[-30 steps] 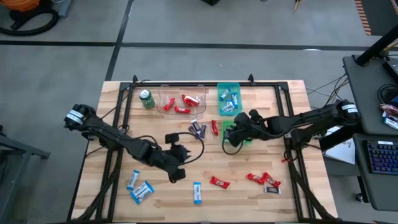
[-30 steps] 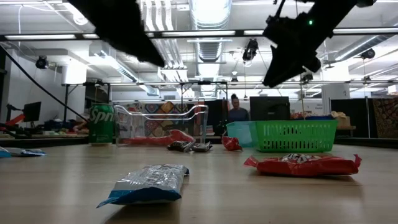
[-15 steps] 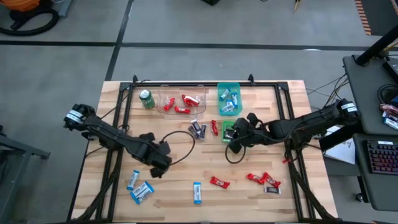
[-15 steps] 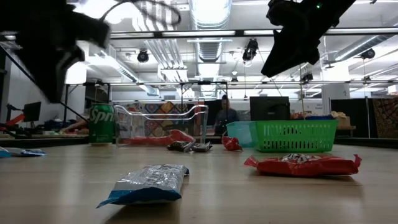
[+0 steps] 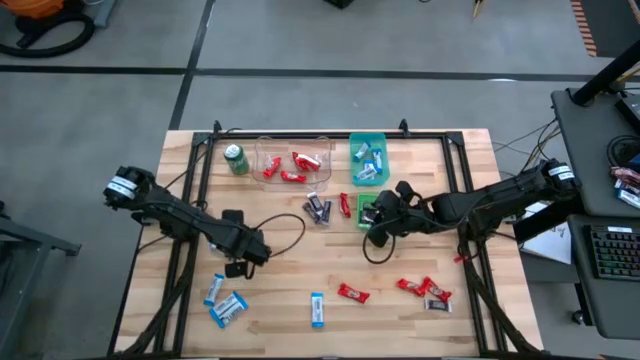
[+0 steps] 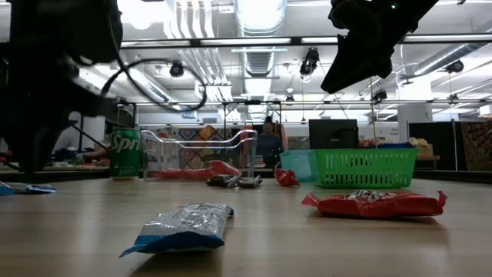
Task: Sort candy
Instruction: Put the white chocolate bar into the blue bin
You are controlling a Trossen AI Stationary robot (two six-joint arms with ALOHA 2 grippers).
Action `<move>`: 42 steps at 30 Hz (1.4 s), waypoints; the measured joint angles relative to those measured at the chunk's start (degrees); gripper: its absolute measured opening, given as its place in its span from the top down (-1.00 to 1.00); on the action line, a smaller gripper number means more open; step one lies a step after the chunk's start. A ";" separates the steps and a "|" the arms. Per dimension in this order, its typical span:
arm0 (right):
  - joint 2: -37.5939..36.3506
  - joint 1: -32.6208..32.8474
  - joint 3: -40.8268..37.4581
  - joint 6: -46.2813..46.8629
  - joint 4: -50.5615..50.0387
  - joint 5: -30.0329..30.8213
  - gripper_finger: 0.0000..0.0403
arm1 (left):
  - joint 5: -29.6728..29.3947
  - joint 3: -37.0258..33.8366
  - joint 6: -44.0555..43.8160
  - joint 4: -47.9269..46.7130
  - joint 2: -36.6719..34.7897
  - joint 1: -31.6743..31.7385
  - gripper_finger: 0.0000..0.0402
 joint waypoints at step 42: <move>0.04 2.99 -0.39 0.18 1.70 -0.16 0.46 | -0.33 -0.27 19.15 20.65 0.07 0.87 0.19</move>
